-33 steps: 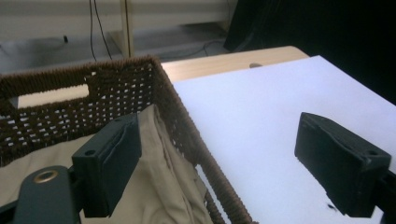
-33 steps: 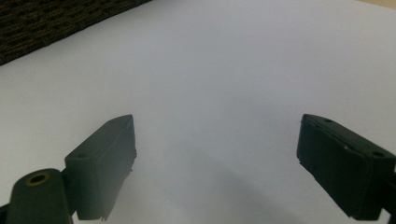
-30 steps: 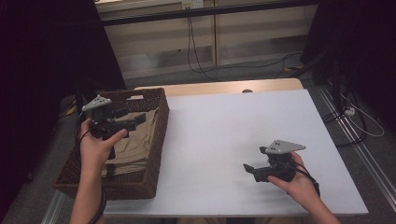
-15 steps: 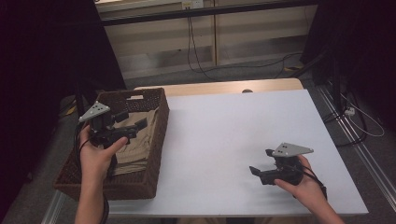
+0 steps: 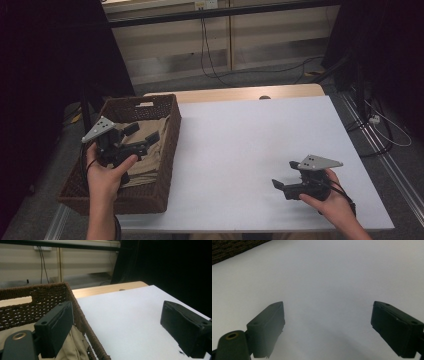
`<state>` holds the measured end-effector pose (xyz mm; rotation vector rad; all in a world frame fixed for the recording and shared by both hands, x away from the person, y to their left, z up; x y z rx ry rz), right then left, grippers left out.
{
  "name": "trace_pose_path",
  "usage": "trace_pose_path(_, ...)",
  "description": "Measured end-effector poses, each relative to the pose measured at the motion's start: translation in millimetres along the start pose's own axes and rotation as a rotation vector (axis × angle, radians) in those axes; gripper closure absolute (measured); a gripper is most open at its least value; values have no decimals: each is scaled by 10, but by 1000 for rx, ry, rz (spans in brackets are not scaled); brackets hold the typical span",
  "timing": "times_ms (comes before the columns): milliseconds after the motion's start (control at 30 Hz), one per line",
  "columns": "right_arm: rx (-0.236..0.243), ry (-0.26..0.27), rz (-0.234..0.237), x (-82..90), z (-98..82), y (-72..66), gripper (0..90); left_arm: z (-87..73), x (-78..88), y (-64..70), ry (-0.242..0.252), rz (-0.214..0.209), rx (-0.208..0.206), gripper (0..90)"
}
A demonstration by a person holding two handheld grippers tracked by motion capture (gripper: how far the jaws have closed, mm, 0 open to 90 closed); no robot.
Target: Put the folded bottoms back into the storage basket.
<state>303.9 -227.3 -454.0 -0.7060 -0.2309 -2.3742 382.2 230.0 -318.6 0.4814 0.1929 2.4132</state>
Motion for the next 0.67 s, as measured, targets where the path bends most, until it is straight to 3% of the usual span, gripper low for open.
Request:
trace_pose_path(333,-12,26,-16,49,-29,54,117,-27,40,50,26,-22,-27,87)
trace_pose_path(667,-13,26,-24,68,-63,77,112,-52,127,46,46,-15,-17,81)
Point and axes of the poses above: each handheld gripper's, and its own axes: x roughly backward along the jaws, z roughly out of its top, y roughly to its right, the point moved 3 cm from there along -x, roughly forward along the jaws, and after that the axes turned 5 degrees about x, right-handed, at the moved point
